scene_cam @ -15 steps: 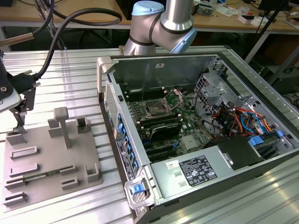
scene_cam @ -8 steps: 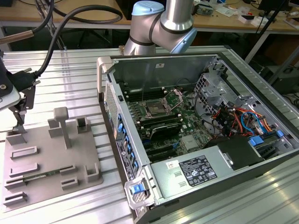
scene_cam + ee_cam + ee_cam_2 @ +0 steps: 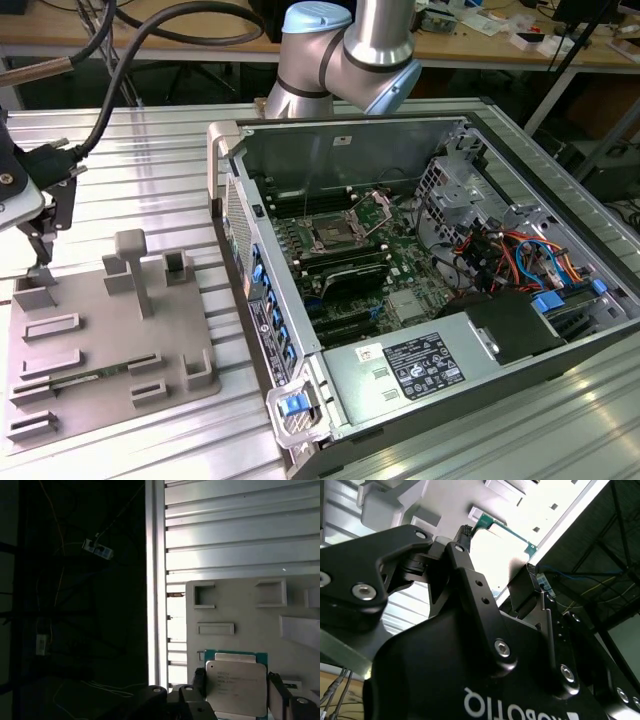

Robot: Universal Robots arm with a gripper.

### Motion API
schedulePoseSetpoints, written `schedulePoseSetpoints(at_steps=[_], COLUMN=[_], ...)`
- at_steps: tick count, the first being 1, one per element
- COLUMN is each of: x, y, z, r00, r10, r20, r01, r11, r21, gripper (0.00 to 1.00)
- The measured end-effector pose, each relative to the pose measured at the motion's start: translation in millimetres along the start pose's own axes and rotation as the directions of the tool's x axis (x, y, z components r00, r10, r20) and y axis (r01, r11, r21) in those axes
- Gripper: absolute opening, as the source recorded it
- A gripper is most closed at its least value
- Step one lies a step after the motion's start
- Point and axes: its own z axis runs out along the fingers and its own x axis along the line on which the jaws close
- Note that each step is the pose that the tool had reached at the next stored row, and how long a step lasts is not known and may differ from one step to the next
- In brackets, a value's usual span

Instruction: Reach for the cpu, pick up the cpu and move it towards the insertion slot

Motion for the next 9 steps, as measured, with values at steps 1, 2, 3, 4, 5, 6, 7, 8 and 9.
schedulePoseSetpoints(at_steps=[1,2,3,4,5,6,7,8,9], x=[-1.0,-1.3,-1.4,-1.4,-1.5,-1.5,-1.5,-1.6,-1.6], y=[0.2,0.4,0.4,0.4,0.4,0.5,0.5,0.5,0.5], z=[-5.8,-10.9,-11.5,-11.9,-12.6,-13.4,-13.9,-14.8,-15.4], r00=[1.0,1.0,1.0,1.0,1.0,1.0,1.0,1.0,1.0], r10=[0.0,0.0,0.0,0.0,0.0,0.0,0.0,0.0,0.0], r20=[0.0001,0.0,0.0,0.0,0.0001,-0.0001,0.0,0.0,0.0], r01=[0.0,0.0,0.0,0.0,0.0,0.0,0.0,0.0,0.0], r11=[1.0,1.0,1.0,1.0,1.0,1.0,1.0,1.0,1.0], r21=[0.0009,0.001,0.001,0.001,0.001,0.001,0.001,0.001,0.001], gripper=[0.55,0.55,0.55,0.55,0.55,0.55,0.55,0.55,0.55])
